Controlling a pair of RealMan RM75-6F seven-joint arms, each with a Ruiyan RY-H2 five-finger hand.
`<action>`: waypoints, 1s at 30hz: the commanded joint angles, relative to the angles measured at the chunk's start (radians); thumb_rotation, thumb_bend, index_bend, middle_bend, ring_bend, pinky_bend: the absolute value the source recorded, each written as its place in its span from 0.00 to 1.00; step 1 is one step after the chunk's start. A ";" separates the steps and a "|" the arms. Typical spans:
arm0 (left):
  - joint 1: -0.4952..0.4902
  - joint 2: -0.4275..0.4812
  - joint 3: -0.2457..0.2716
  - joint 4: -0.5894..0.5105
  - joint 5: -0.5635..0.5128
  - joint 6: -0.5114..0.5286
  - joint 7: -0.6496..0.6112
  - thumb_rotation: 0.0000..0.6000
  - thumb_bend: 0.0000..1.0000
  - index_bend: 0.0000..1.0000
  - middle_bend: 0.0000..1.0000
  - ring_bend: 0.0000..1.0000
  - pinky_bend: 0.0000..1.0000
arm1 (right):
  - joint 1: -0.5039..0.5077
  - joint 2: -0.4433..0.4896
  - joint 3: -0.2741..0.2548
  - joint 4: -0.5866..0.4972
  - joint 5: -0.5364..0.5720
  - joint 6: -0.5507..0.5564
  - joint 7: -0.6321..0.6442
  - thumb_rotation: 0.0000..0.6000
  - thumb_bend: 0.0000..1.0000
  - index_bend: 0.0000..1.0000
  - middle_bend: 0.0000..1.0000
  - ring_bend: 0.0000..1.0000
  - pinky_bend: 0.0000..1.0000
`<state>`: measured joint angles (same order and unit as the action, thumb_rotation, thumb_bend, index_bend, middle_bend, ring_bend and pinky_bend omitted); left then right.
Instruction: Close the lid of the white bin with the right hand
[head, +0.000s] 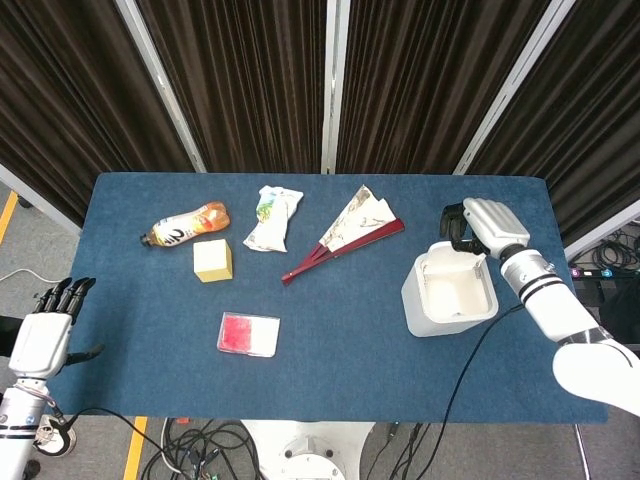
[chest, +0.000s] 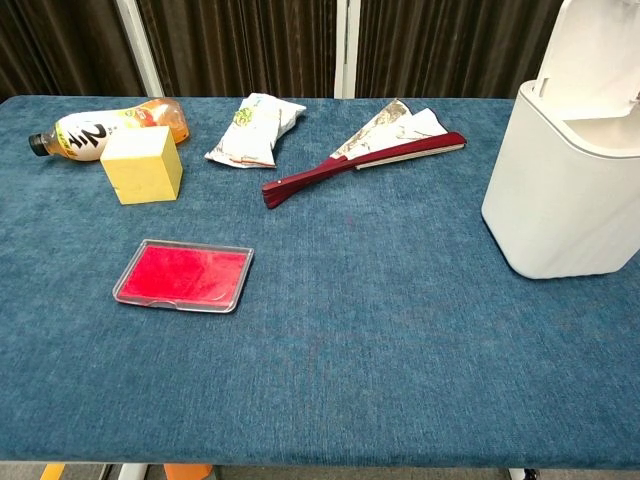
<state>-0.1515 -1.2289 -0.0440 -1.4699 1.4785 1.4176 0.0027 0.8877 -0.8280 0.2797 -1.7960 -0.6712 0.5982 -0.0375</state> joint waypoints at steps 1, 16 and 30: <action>0.001 0.000 0.001 -0.002 0.001 0.002 0.001 1.00 0.09 0.07 0.09 0.04 0.13 | -0.017 0.010 -0.002 -0.018 -0.033 0.003 0.018 0.96 0.76 0.58 0.61 0.51 0.63; 0.004 0.009 0.005 -0.015 0.015 0.014 0.004 1.00 0.09 0.07 0.09 0.04 0.13 | -0.150 0.051 -0.044 -0.142 -0.268 0.067 0.091 0.95 0.78 0.59 0.62 0.51 0.63; 0.004 0.011 0.007 -0.023 0.014 0.013 0.014 1.00 0.09 0.07 0.09 0.04 0.13 | -0.207 0.010 -0.087 -0.124 -0.400 0.081 0.140 0.94 0.79 0.58 0.62 0.51 0.63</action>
<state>-0.1472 -1.2180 -0.0371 -1.4933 1.4925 1.4310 0.0162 0.6826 -0.8150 0.1958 -1.9225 -1.0675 0.6792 0.1017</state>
